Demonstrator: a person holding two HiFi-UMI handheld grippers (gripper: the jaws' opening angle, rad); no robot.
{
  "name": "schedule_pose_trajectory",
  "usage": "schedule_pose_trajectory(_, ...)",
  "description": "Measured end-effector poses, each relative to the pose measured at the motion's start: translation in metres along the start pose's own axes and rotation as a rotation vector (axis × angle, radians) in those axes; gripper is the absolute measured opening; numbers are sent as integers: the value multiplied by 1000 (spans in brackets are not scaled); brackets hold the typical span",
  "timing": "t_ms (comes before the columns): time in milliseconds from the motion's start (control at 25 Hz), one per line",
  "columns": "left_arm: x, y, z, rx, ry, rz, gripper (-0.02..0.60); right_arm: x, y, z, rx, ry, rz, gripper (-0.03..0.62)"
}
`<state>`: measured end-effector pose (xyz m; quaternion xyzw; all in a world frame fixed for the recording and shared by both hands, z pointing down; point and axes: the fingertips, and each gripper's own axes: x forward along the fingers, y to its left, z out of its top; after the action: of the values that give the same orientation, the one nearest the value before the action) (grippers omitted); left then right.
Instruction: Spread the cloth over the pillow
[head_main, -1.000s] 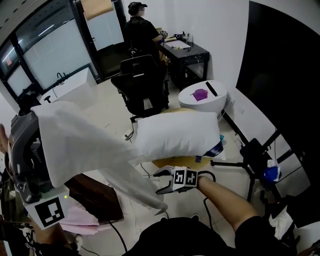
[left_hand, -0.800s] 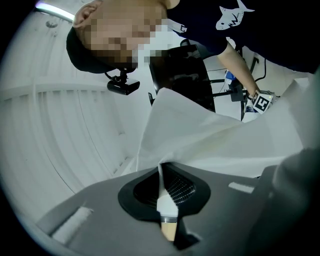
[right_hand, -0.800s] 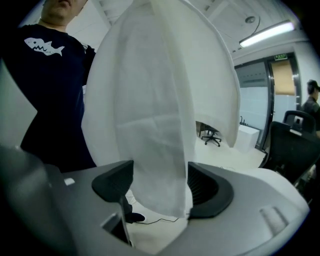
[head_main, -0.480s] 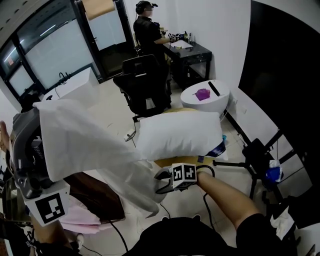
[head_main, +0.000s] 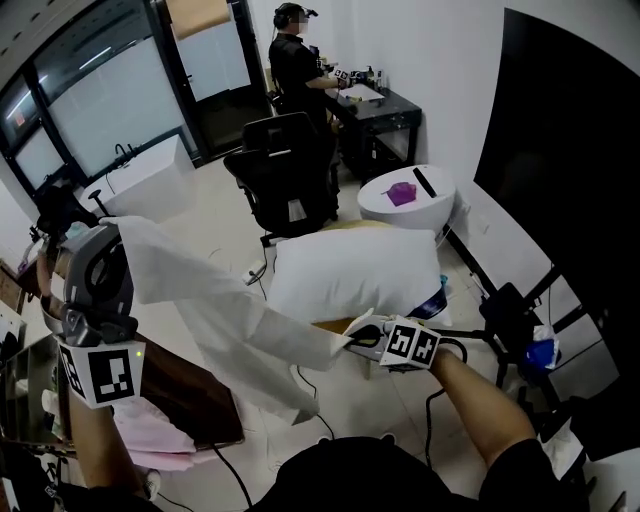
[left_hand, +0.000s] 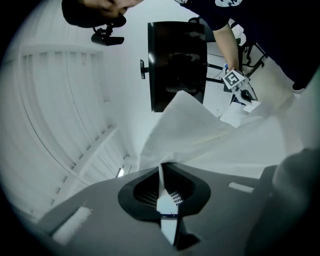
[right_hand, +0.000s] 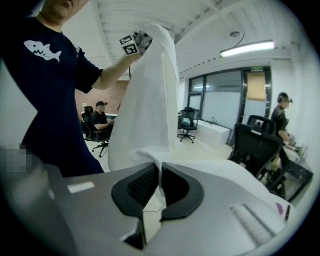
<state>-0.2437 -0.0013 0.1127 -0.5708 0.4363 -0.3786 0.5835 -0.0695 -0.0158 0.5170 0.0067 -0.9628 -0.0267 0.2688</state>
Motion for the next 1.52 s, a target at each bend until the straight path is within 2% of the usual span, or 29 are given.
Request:
schedule_pose_trajectory(280, -1, -87, -69, -173, 182, -141, 1, -79, -46, 1, 0, 27, -273, 8)
schedule_pose_trajectory(480, -8, -160, -110, -303, 285, -241, 1, -135, -69, -8, 40, 55, -466, 8)
schedule_pose_trajectory(600, -13, -211, -130, -391, 360, -334, 1, -169, -80, -16, 55, 88, -585, 8)
schedule_pose_trajectory(720, -13, -256, -132, -453, 401, -439, 1, -201, -86, -21, 43, 118, -669, 8)
schedule_pose_trajectory(880, -4, -294, -110, -475, 413, -553, 1, -234, -89, -17, 1, 156, -768, 8)
schedule_pose_trajectory(1000, 0, -302, -95, -477, 423, -572, 1, -257, -90, -13, -45, 195, -843, 8)
schedule_pose_trajectory(1120, 3, -306, -83, -473, 445, -589, 1, -274, -89, -15, -128, 291, -906, 8)
schedule_pose_trajectory(1280, 5, -311, -69, -469, 479, -618, 1, -289, -87, -18, -138, 288, -930, 8)
schedule_pose_trajectory(1520, 13, -314, -61, -405, 526, -649, 0, -293, -93, -30, -164, 305, -917, 8)
